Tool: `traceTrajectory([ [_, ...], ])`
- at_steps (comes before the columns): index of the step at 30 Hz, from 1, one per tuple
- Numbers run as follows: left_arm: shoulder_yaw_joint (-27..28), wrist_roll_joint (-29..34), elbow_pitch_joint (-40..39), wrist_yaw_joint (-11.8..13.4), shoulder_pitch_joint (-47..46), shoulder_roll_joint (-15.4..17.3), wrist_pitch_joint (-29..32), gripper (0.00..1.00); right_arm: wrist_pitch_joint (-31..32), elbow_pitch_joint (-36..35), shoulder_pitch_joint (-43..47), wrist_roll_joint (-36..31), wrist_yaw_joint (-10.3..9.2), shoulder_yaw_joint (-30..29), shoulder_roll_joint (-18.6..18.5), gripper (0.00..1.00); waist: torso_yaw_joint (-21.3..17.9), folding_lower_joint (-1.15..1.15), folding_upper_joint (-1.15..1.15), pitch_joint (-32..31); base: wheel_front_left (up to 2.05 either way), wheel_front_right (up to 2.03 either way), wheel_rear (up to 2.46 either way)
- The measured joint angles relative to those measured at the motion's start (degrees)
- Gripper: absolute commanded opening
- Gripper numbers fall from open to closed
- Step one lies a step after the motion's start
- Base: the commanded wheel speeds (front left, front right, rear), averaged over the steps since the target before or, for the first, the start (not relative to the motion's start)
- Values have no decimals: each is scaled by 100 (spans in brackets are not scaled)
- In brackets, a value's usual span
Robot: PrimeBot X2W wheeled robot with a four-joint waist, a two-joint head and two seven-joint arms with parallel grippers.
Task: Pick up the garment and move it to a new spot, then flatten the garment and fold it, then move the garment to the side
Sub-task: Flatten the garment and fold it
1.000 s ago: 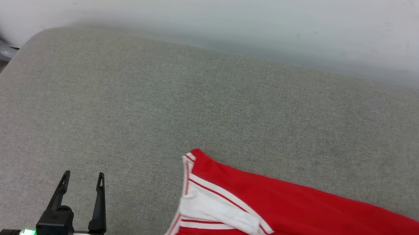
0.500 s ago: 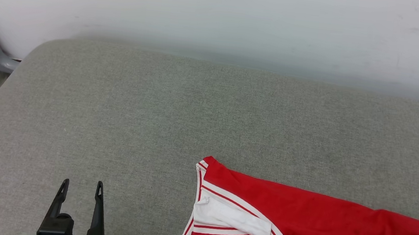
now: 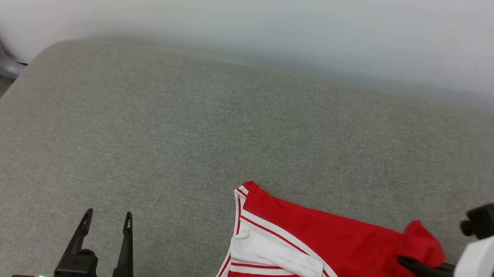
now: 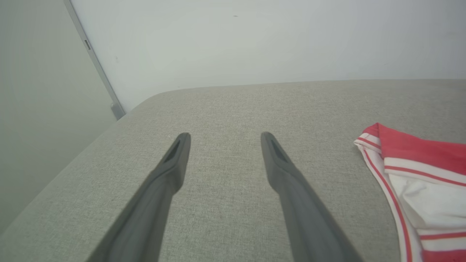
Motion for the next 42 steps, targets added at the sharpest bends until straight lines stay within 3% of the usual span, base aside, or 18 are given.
traceTrajectory([
  [13, -183, 38, 80, -23, -324, -93, 0, 100, 433, 182, -1165, -686, 1, 907, 1200, 0, 268, 0, 0, 322, 0, 0, 0],
  [23, -268, 36, 123, -16, -467, -136, 0, 100, 194, 1350, -1787, -1138, 0, 1507, 2003, 0, 457, 0, 0, 547, 0, 0, 0],
  [29, -304, 31, 142, -9, -556, -167, 0, 100, -63, 2126, -1950, -1273, 1, 1711, 2335, 0, 519, 0, 0, 674, 0, 0, 0],
  [34, -303, 30, 182, 8, -558, -182, 0, 100, -234, 2359, -2037, -1221, 1, 1948, 2452, 0, 499, 0, 0, 671, 0, 0, 0],
  [35, -300, 30, 197, 8, -558, -183, 0, 100, -299, 2356, -2041, -1196, 1, 1983, 2444, 6, 487, 0, 0, 649, 0, 0, 0],
  [37, -289, 30, 224, 8, -553, -182, 0, 100, -433, 2261, -2037, -1134, 1, 2046, 2395, 100, 460, 0, 0, 587, 0, 0, 0],
  [42, -223, 29, 253, 2, -449, -140, 0, 100, -1044, 1549, -1956, -994, 1, 1927, 1922, 100, 351, 0, 0, 383, 0, 0, 0],
])
